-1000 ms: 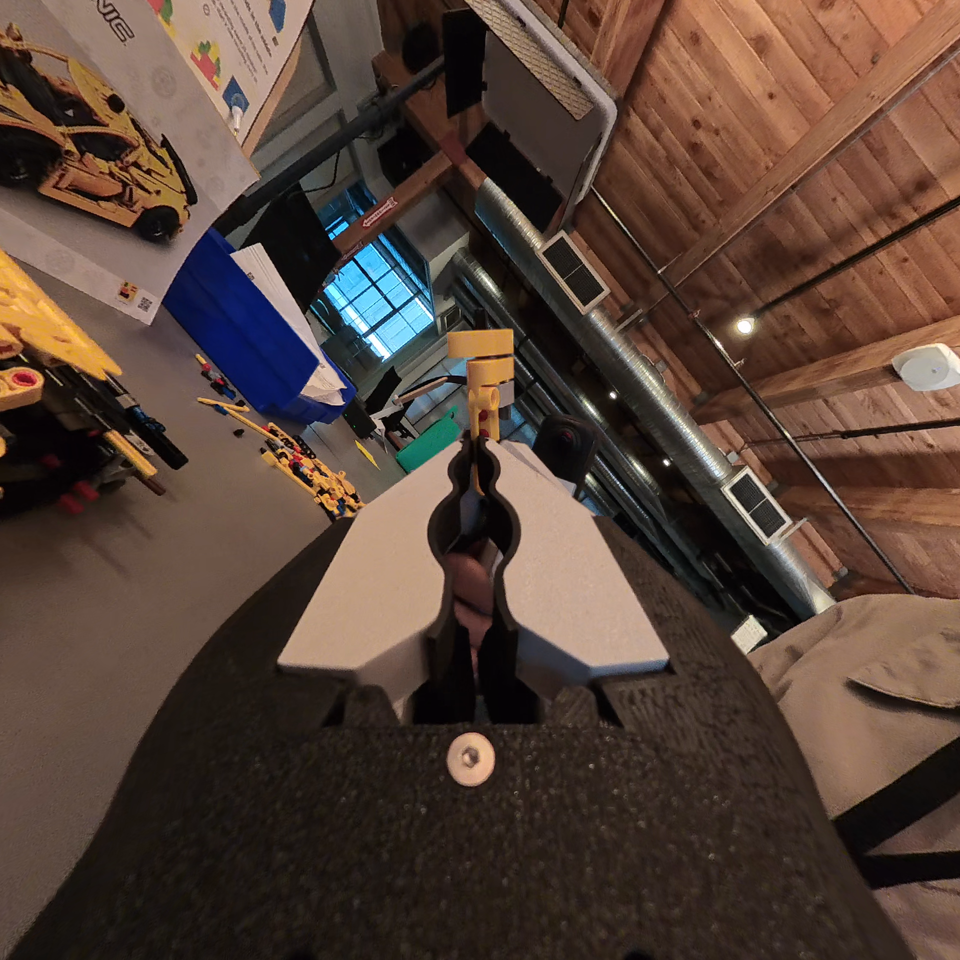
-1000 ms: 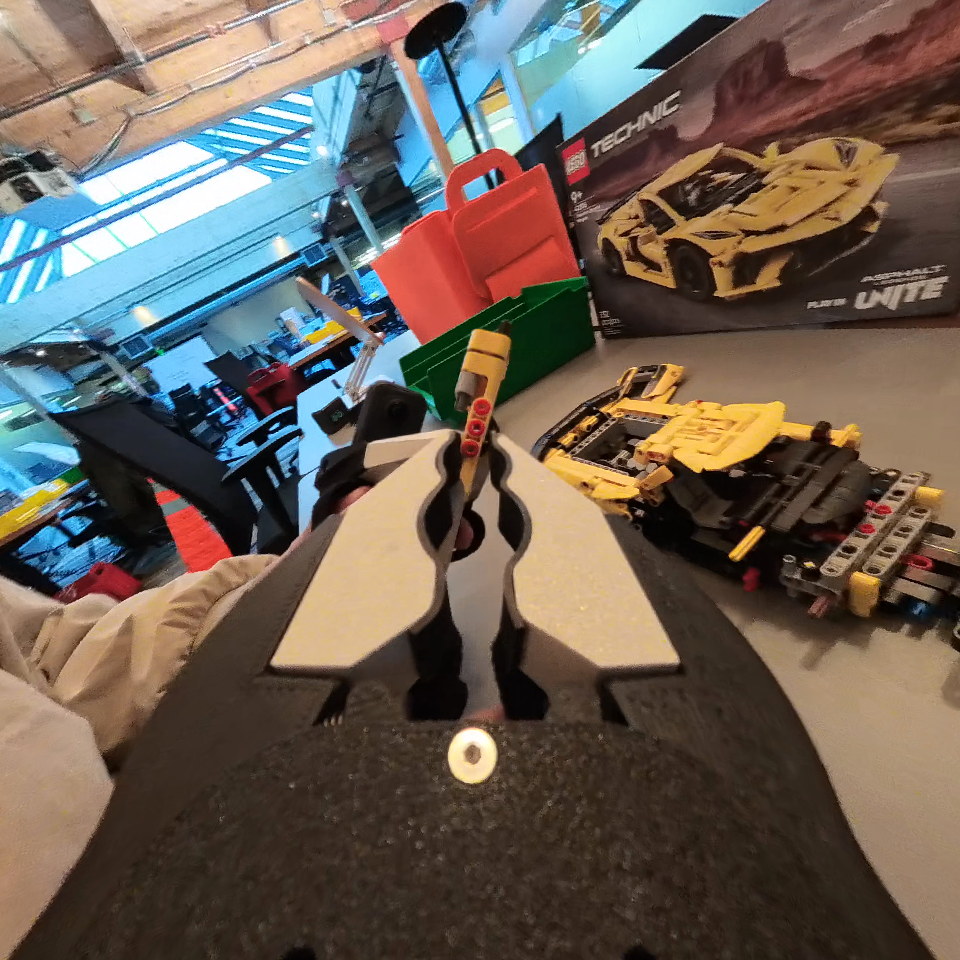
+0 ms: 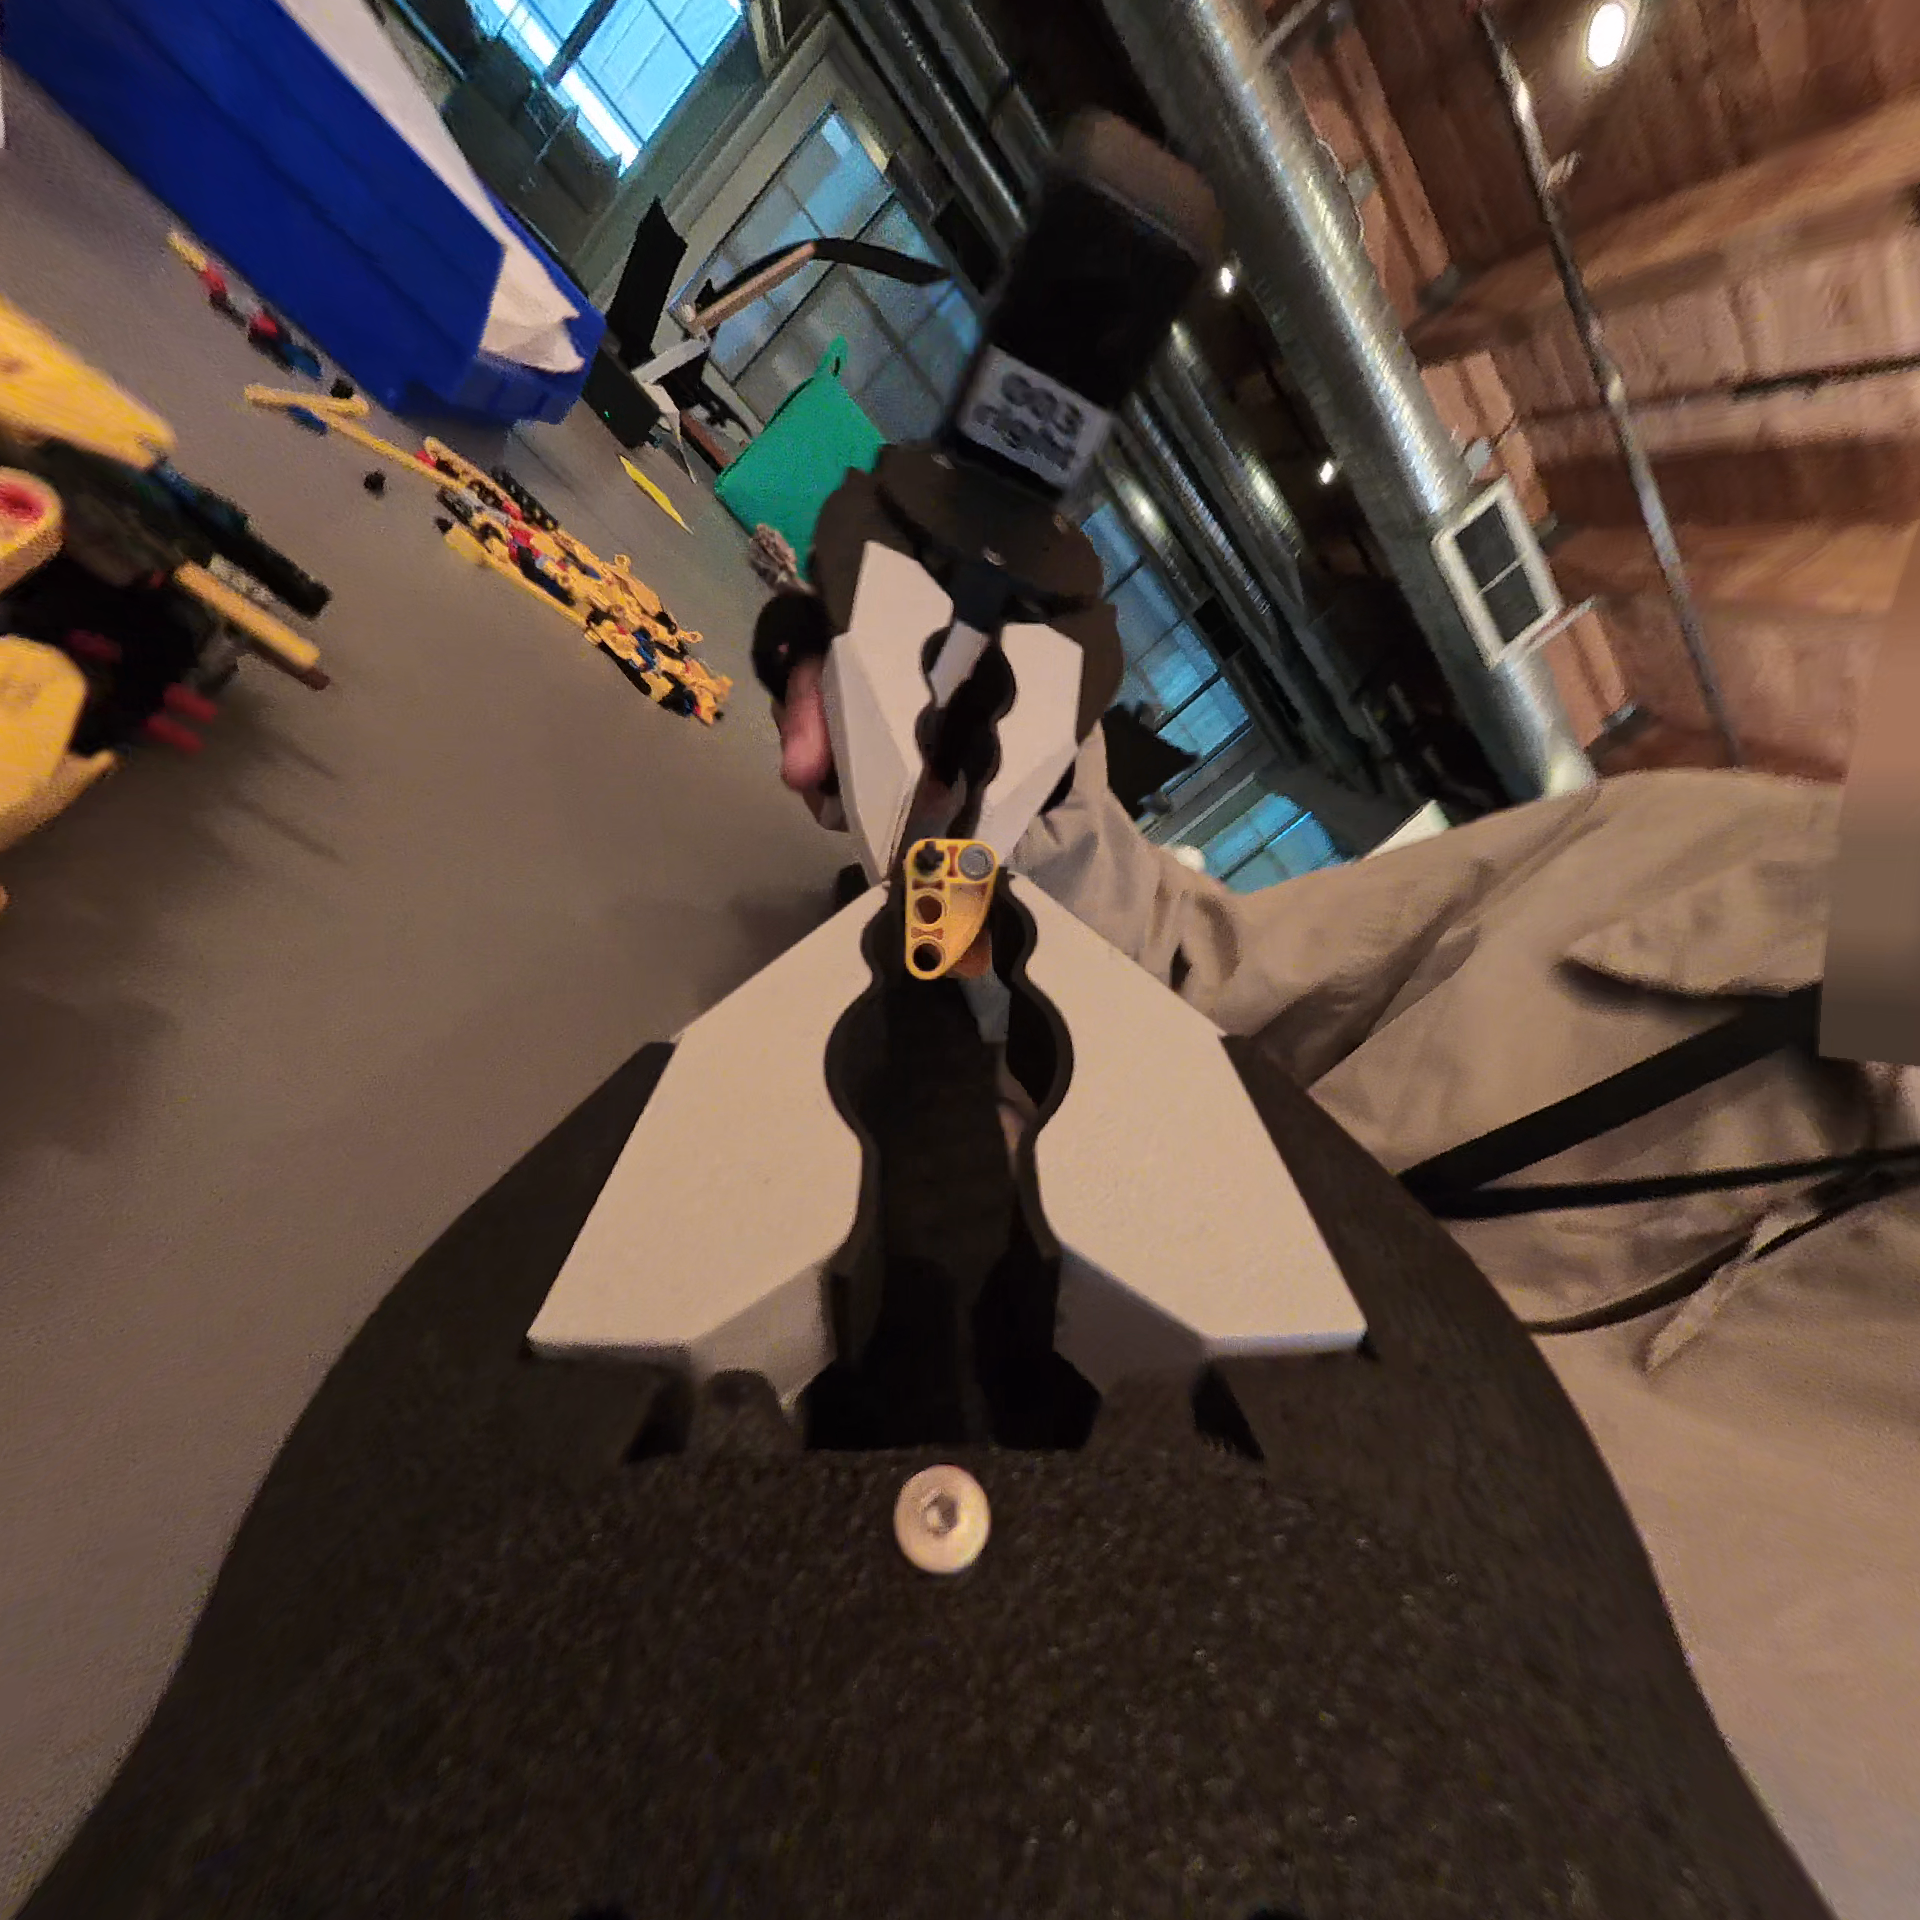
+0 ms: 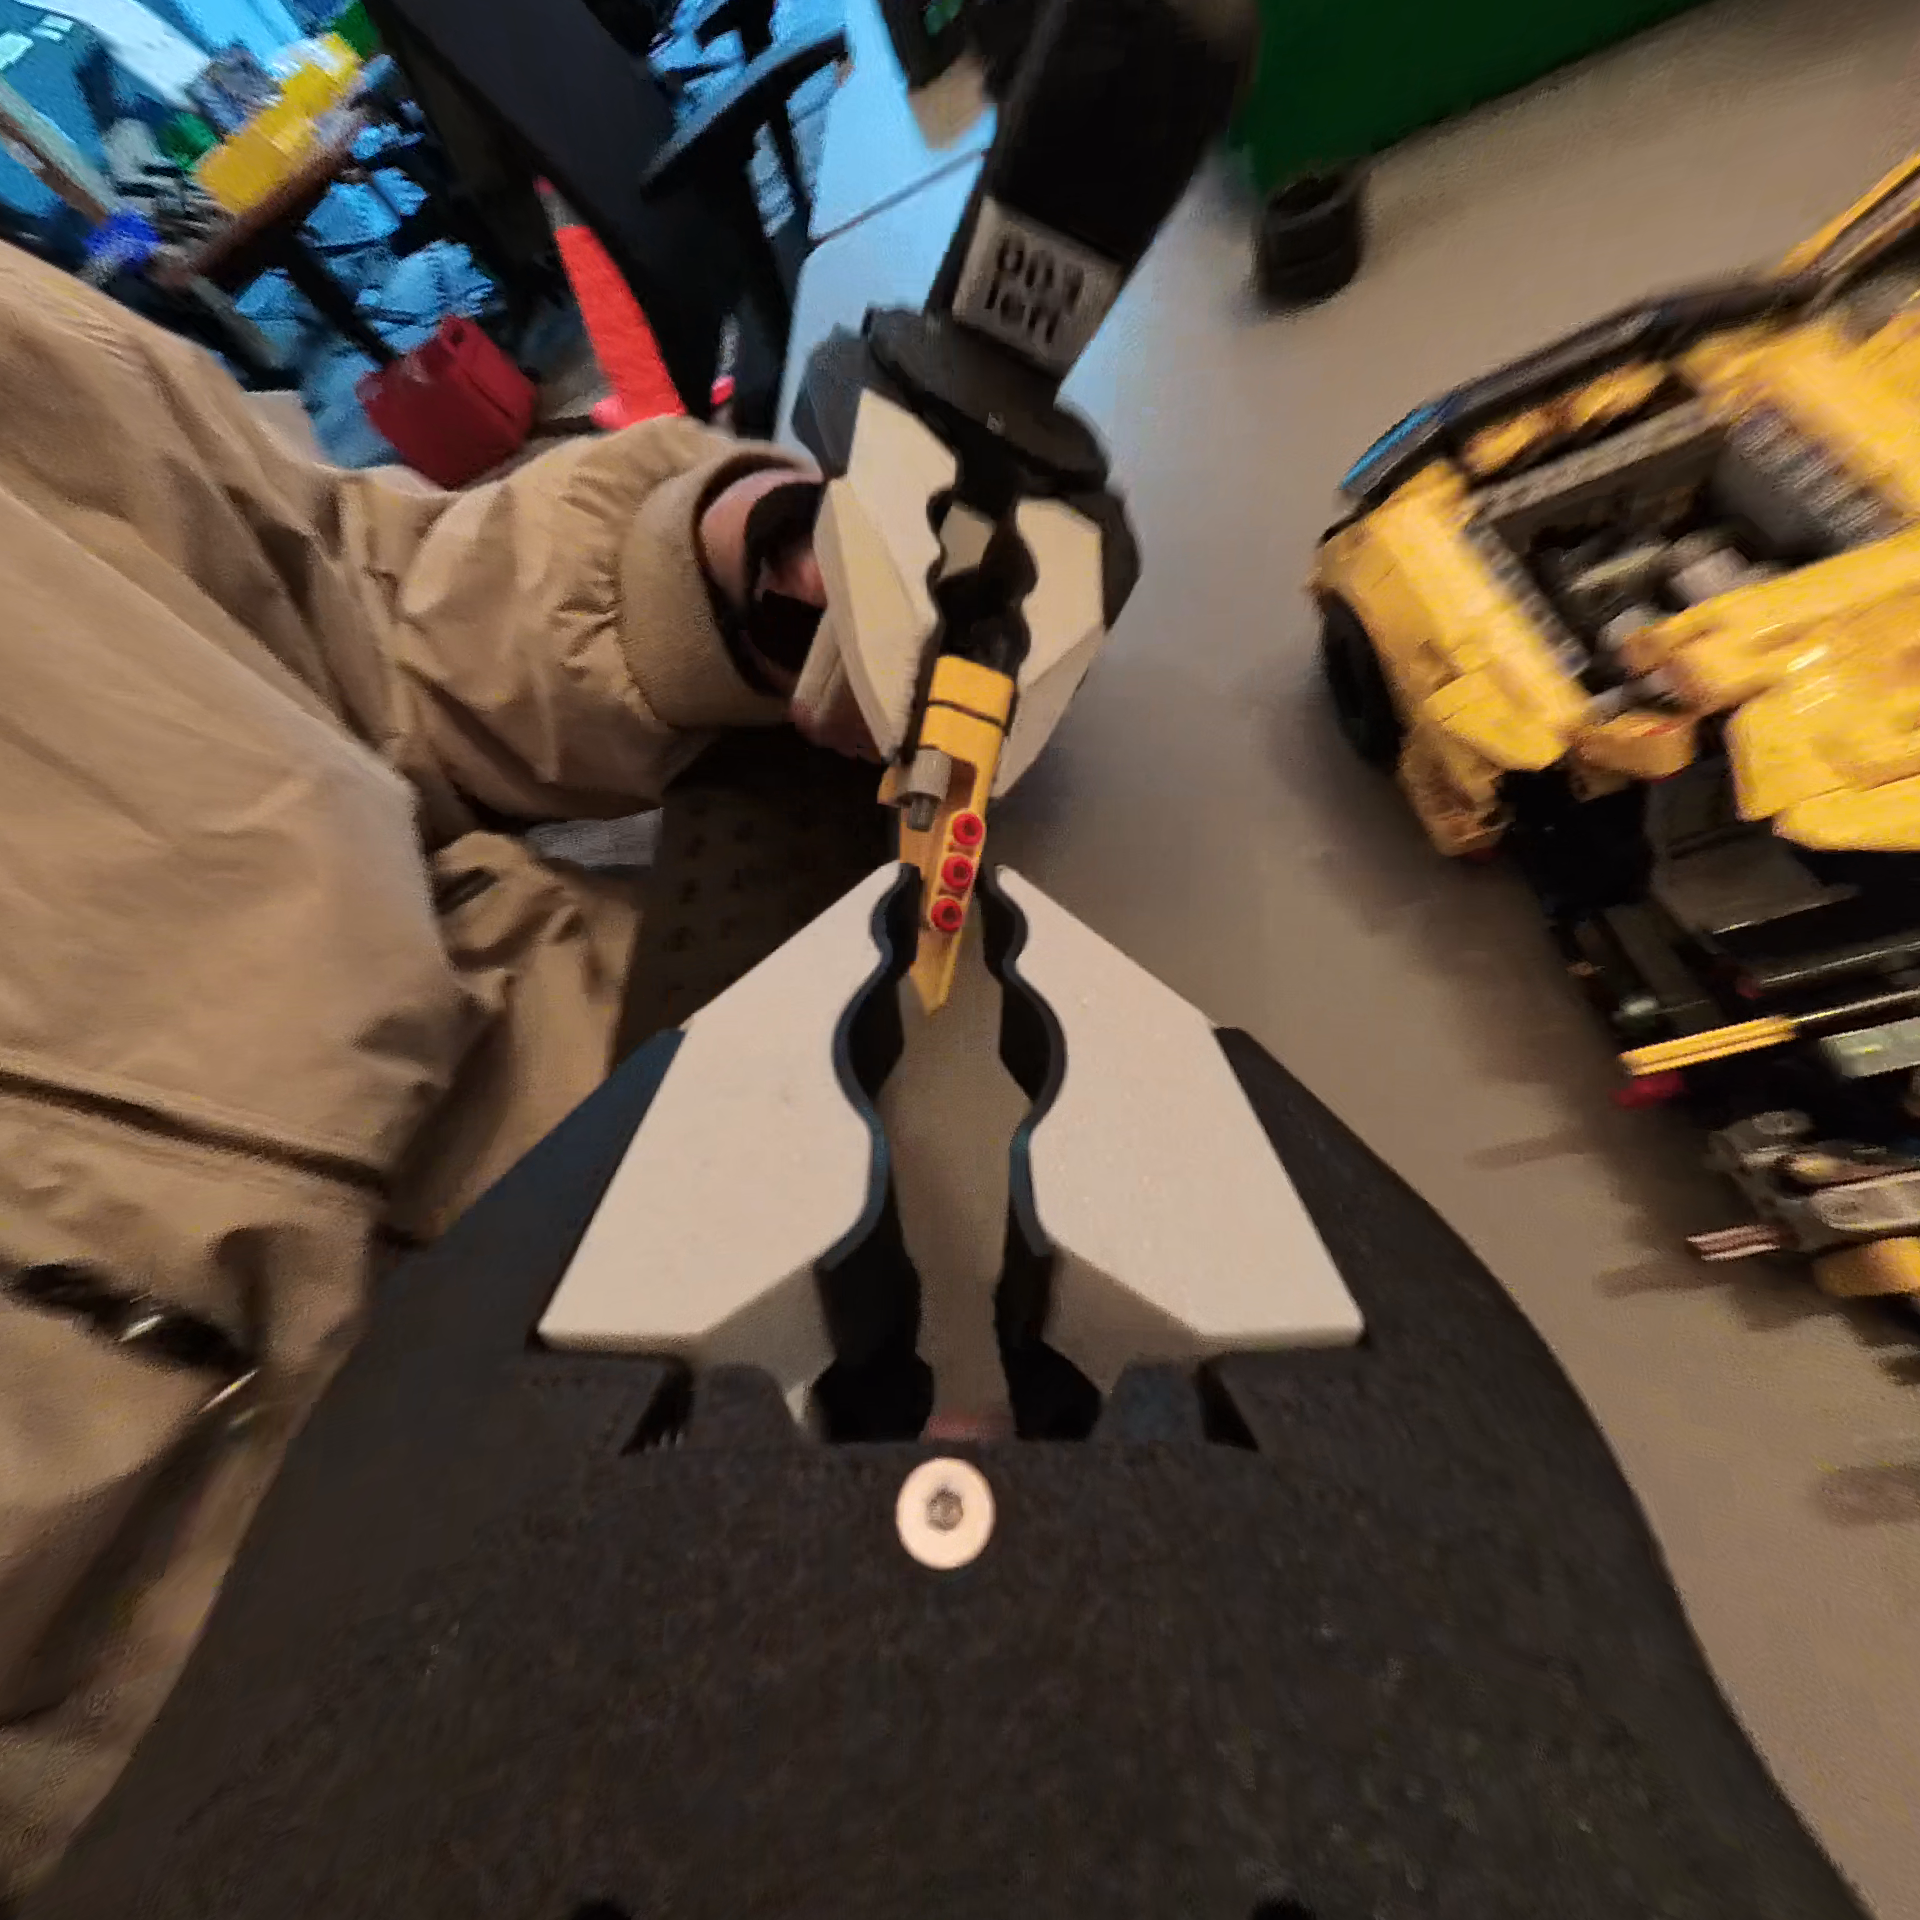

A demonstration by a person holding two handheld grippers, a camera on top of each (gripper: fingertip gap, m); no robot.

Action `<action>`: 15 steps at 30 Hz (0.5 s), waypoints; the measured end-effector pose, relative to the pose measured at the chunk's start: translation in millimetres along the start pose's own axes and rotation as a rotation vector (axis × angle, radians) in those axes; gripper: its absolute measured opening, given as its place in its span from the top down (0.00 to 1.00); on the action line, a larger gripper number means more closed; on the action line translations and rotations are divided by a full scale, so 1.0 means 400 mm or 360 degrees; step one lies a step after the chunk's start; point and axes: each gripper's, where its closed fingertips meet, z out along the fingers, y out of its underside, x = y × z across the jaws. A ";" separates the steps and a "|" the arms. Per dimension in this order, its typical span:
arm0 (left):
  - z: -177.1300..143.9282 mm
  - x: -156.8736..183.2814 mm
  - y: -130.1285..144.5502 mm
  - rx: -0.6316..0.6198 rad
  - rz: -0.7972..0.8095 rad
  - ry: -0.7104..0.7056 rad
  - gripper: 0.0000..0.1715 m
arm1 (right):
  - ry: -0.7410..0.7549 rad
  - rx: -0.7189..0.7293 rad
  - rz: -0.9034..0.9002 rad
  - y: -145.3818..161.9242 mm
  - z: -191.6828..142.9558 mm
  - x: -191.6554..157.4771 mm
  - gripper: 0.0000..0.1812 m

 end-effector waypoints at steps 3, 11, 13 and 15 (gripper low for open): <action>-0.014 -0.011 -0.032 0.0118 -0.0084 0.0002 0.92 | 0.0397 0.0237 -0.0292 -0.050 -0.024 0.042 0.82; -0.031 -0.026 -0.065 0.0277 -0.0349 0.0060 0.92 | 0.0857 0.0564 -0.0808 -0.083 0.014 0.022 0.87; -0.034 -0.023 -0.065 0.0278 -0.0334 0.0063 0.92 | 0.0844 0.0590 -0.0796 -0.090 0.010 0.024 0.92; -0.031 -0.020 -0.063 0.0263 -0.0300 0.0053 0.92 | 0.0846 0.0592 -0.0809 -0.094 0.005 0.028 0.95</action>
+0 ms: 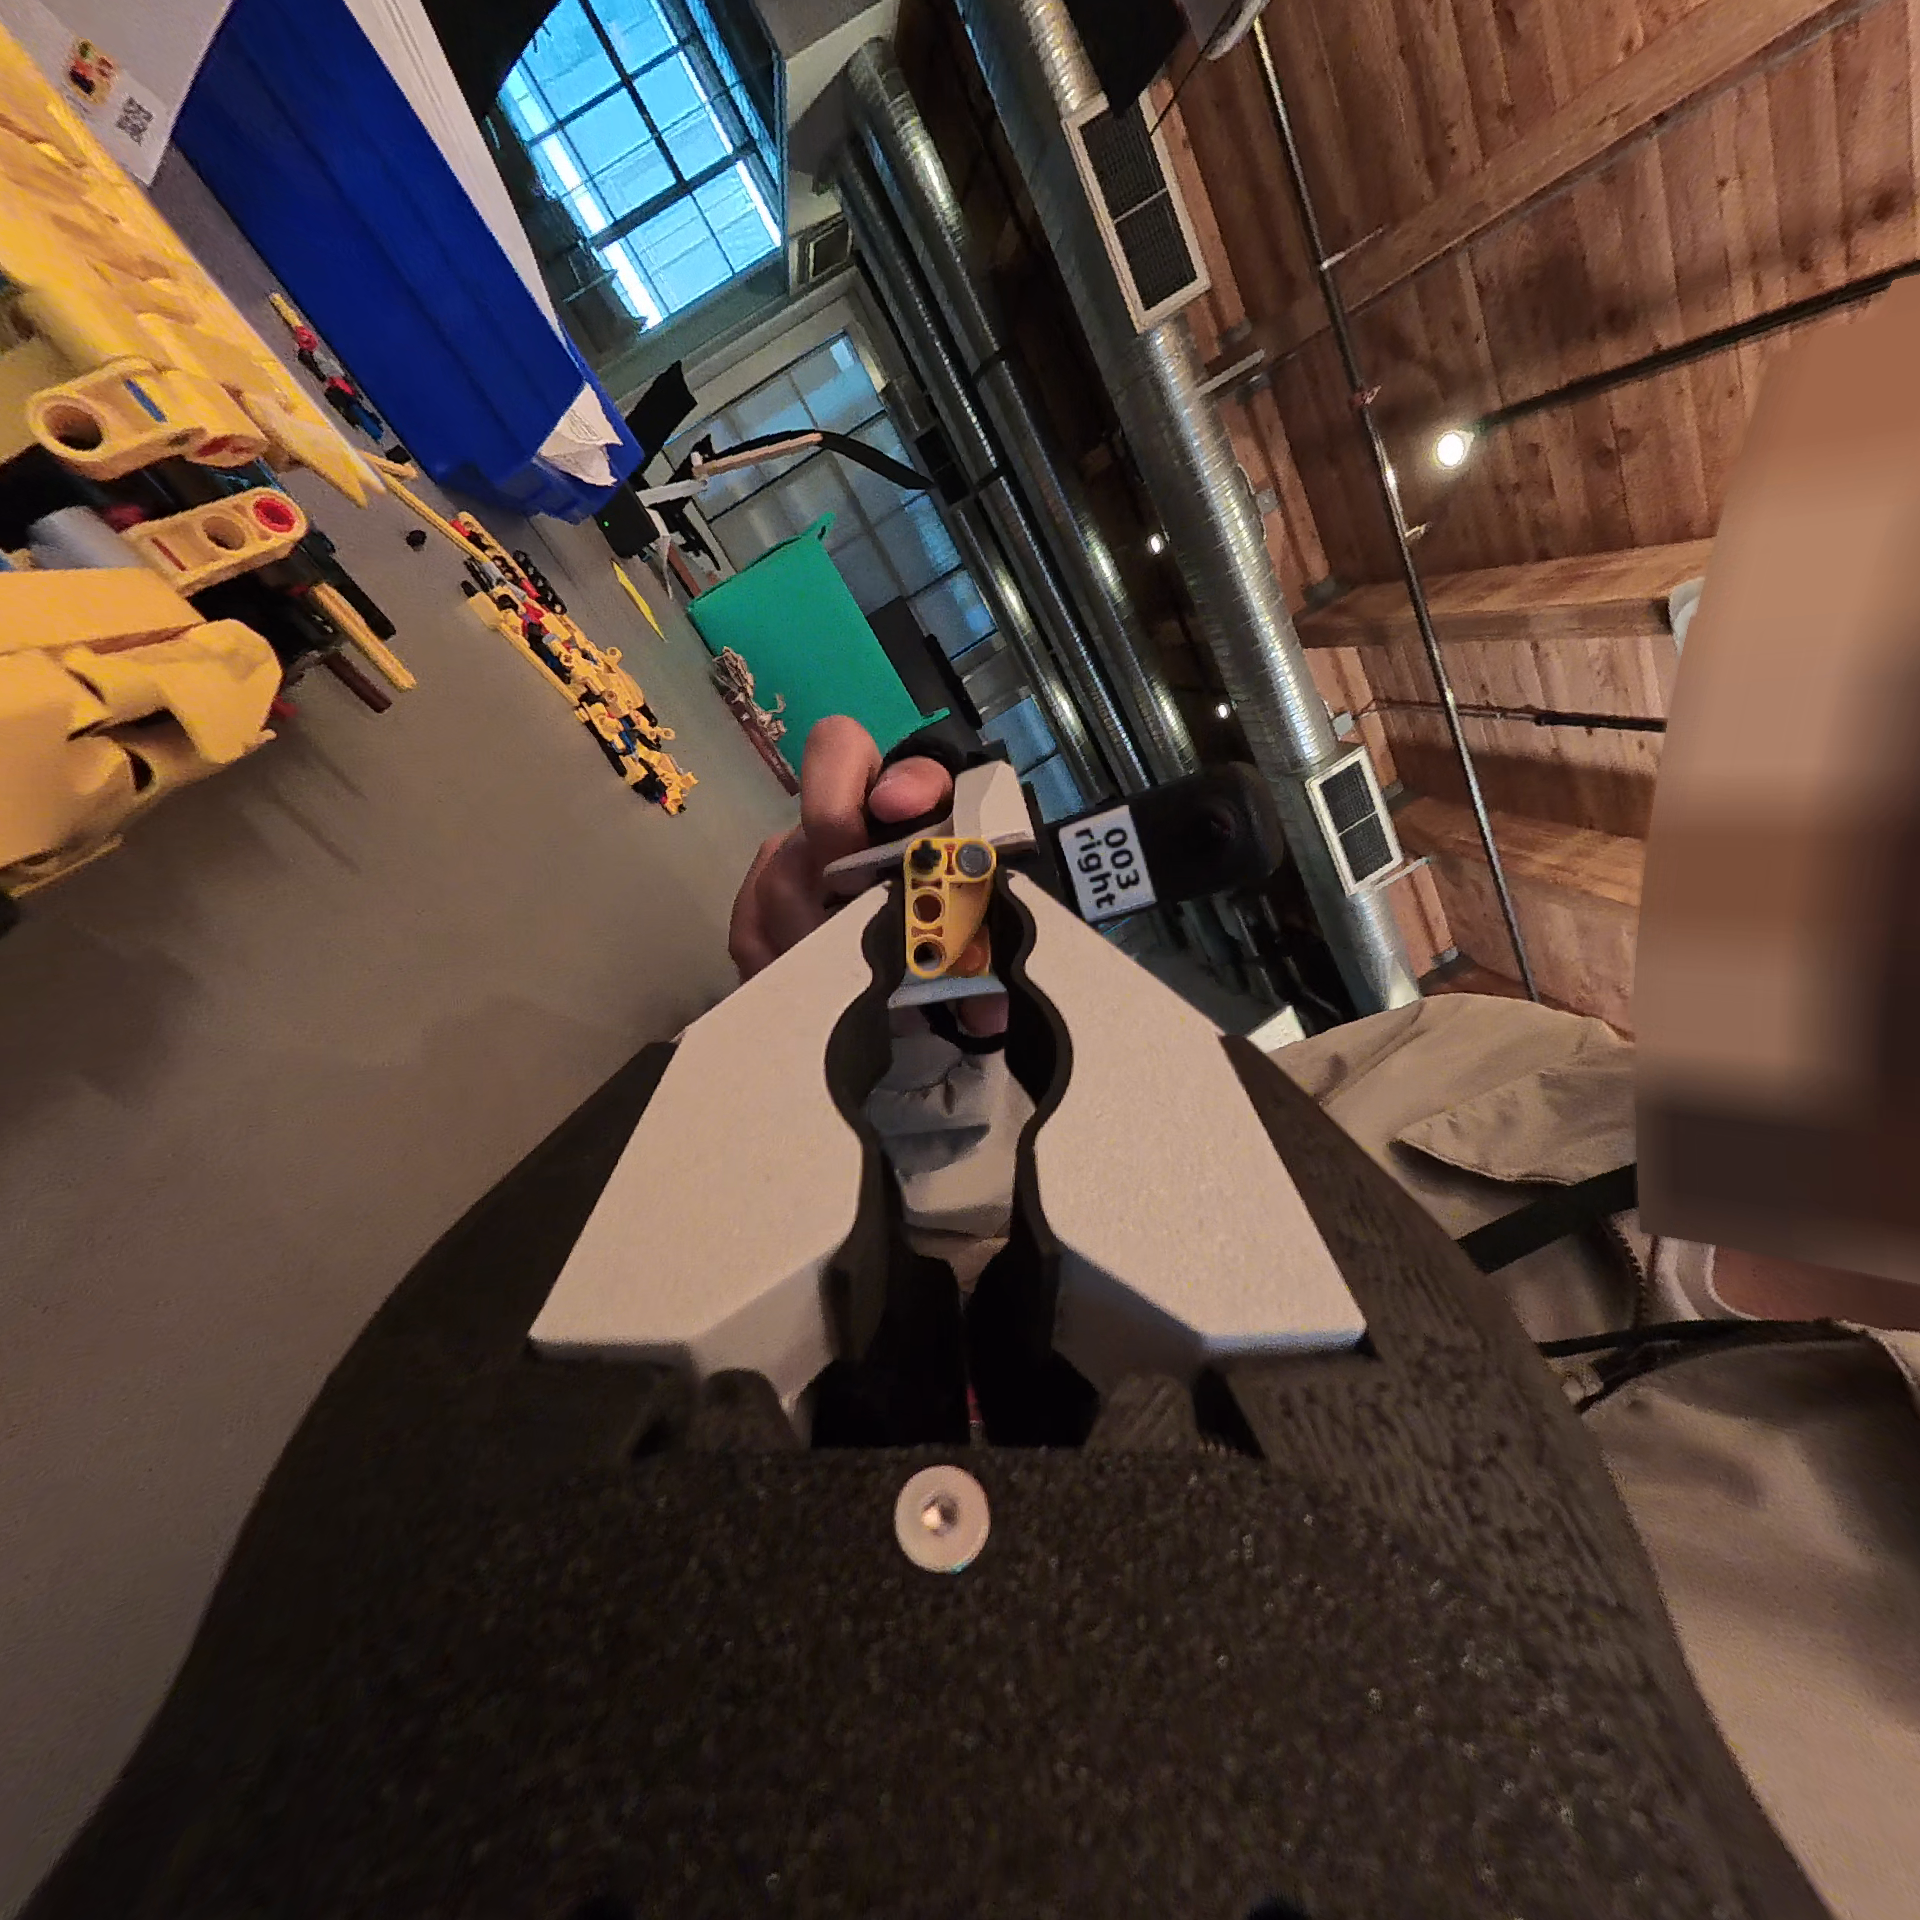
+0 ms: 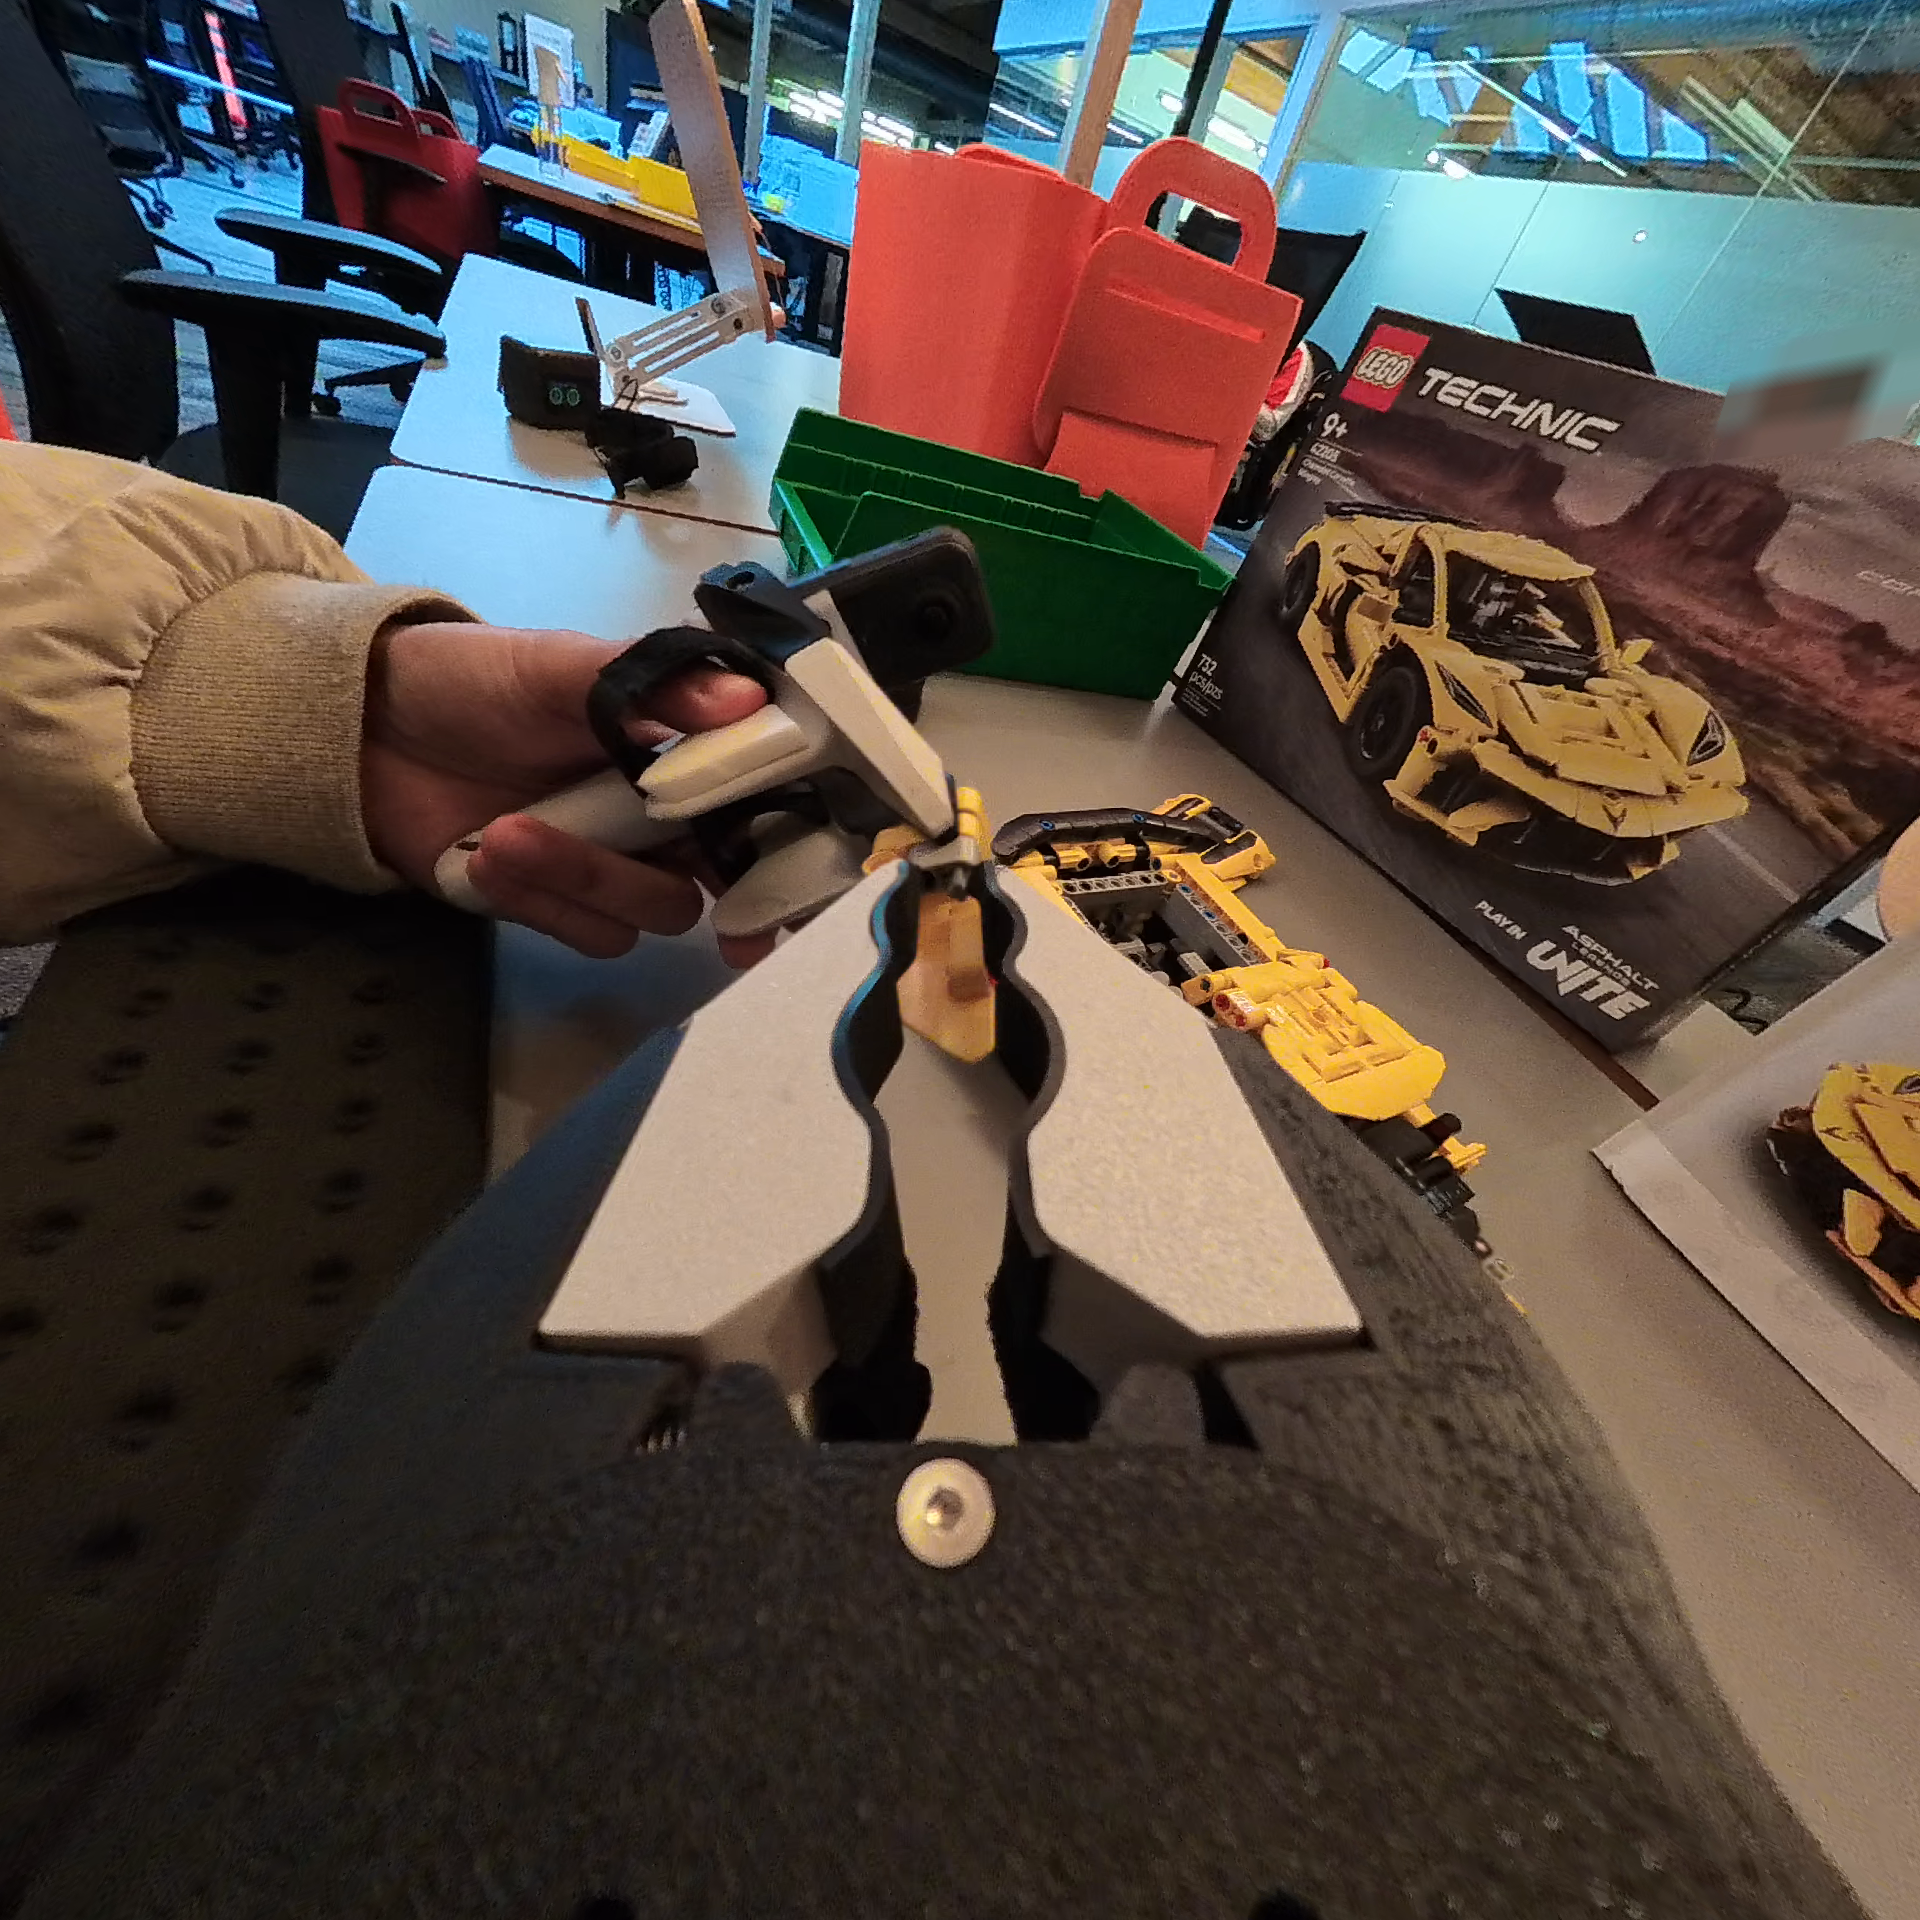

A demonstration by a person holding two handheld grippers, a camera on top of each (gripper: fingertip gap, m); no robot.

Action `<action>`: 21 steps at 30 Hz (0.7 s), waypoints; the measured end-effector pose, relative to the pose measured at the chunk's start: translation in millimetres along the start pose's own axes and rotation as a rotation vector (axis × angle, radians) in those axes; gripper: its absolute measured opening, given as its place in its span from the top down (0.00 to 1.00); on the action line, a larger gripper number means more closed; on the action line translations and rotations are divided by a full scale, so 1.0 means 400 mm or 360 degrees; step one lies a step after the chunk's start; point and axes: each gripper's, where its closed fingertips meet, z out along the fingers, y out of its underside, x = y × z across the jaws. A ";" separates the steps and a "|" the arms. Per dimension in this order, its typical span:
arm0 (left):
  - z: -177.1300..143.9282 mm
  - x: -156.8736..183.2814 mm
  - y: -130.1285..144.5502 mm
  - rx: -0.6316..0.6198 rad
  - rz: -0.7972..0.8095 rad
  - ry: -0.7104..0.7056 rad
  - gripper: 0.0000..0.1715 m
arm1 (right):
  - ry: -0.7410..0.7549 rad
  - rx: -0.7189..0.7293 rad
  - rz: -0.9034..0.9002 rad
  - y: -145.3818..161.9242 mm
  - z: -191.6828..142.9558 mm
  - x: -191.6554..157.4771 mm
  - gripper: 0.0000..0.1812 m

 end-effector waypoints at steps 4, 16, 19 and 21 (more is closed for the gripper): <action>0.007 -0.006 0.011 -0.0041 0.0044 -0.0041 0.92 | 0.0002 -0.0055 -0.0076 0.016 0.004 -0.002 0.93; 0.036 0.046 0.043 -0.0119 0.0796 -0.0120 0.92 | -0.0296 0.0067 0.0165 -0.030 -0.028 -0.035 0.94; 0.036 0.036 0.053 -0.0163 0.0657 -0.0120 0.92 | -0.0268 -0.0085 -0.0052 -0.014 -0.030 -0.040 0.94; 0.034 0.022 0.054 -0.0177 0.0630 -0.0166 0.92 | -0.0229 -0.0208 -0.0161 0.002 -0.026 -0.036 0.94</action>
